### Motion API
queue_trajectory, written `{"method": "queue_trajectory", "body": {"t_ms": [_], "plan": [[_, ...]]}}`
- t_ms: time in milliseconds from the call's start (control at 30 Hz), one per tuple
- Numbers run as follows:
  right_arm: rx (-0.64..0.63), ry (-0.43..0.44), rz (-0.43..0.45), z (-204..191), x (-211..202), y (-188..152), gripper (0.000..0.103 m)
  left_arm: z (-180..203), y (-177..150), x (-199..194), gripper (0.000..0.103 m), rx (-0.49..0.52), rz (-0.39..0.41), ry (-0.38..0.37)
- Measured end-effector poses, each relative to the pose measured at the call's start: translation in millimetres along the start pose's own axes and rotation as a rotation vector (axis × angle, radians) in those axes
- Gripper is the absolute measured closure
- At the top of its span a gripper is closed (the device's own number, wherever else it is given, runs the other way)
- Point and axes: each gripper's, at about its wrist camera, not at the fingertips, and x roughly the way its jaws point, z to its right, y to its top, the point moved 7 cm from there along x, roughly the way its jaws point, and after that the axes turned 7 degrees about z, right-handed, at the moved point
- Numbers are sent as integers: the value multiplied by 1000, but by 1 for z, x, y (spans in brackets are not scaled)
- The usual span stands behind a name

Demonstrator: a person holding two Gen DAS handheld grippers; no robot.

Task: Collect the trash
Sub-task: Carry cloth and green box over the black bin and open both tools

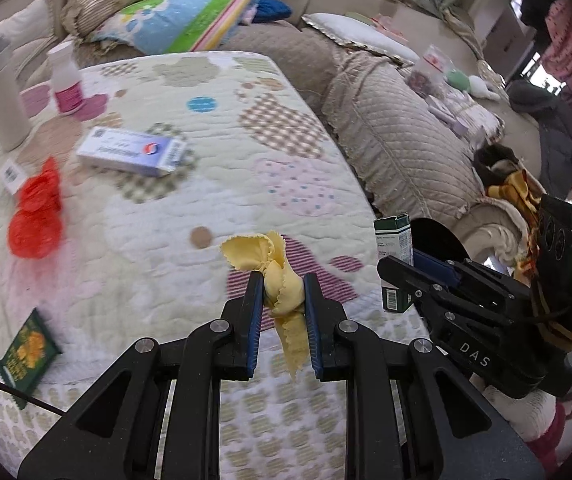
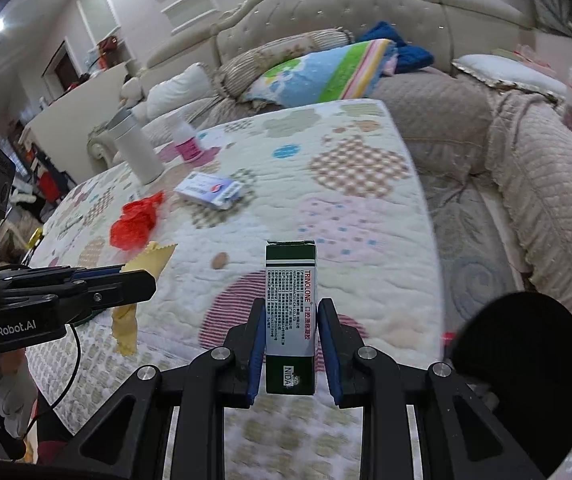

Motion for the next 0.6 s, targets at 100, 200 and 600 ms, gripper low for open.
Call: {"method": "queue_trajectory", "body": {"t_ms": [100,200,600], "plan": [[21,-24,9,16,-10,-1,78,16,0,6,86,23,-8,-13],[40,-46,17,32,-19,-3,78,33,1,14,86,50,-16,-27],[129,-143,40,97,-52,-16,78,94,4,43,86,123,-48,-90]]}}
